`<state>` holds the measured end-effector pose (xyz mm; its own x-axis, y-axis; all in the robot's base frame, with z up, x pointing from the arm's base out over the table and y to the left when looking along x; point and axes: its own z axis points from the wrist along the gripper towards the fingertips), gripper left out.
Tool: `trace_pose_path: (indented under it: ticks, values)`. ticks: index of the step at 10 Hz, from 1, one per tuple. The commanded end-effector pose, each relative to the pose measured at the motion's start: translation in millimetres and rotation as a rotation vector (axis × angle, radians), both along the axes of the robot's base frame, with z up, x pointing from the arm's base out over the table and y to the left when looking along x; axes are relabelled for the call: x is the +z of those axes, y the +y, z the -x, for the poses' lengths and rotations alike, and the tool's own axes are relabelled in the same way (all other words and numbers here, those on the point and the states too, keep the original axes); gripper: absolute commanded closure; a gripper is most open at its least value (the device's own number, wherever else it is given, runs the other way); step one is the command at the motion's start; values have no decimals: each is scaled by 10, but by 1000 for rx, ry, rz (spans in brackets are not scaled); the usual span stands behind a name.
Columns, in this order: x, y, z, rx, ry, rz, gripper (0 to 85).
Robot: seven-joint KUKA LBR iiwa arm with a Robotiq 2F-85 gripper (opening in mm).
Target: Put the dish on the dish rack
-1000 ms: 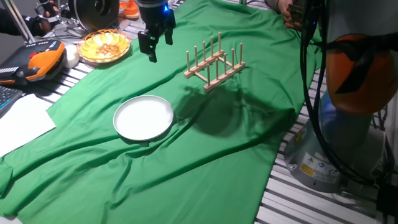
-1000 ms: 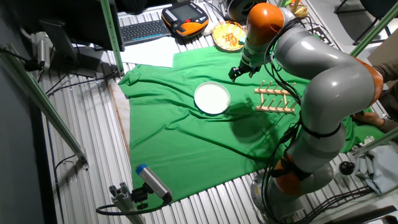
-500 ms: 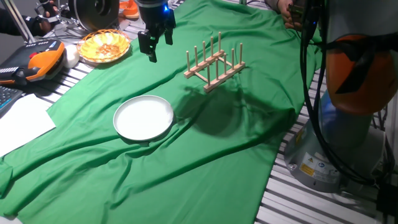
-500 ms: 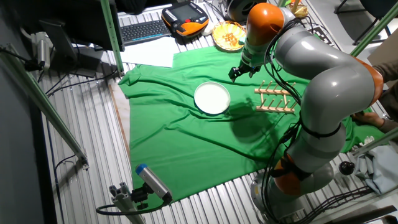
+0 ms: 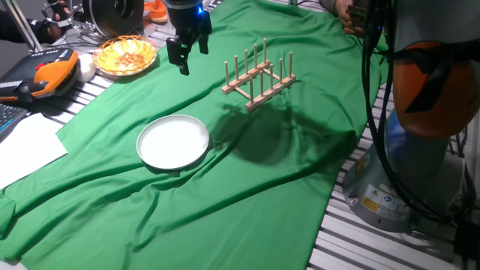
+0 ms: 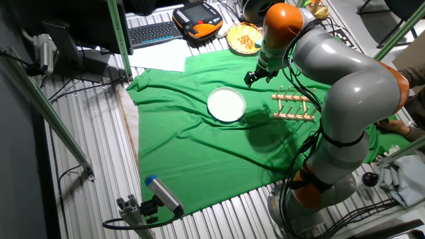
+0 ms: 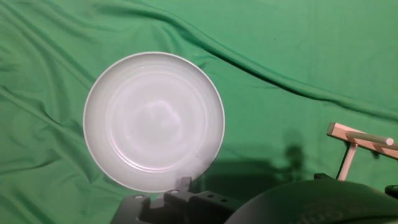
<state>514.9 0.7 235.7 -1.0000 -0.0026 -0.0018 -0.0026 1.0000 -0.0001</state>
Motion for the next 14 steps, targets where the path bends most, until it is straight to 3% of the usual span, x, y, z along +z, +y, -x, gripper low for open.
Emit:
trace_pose_path:
  ticks: [1,14]
  values:
    - [1,0,0,203,236,132,850]
    - [2,0,-2,218,241,131,850]
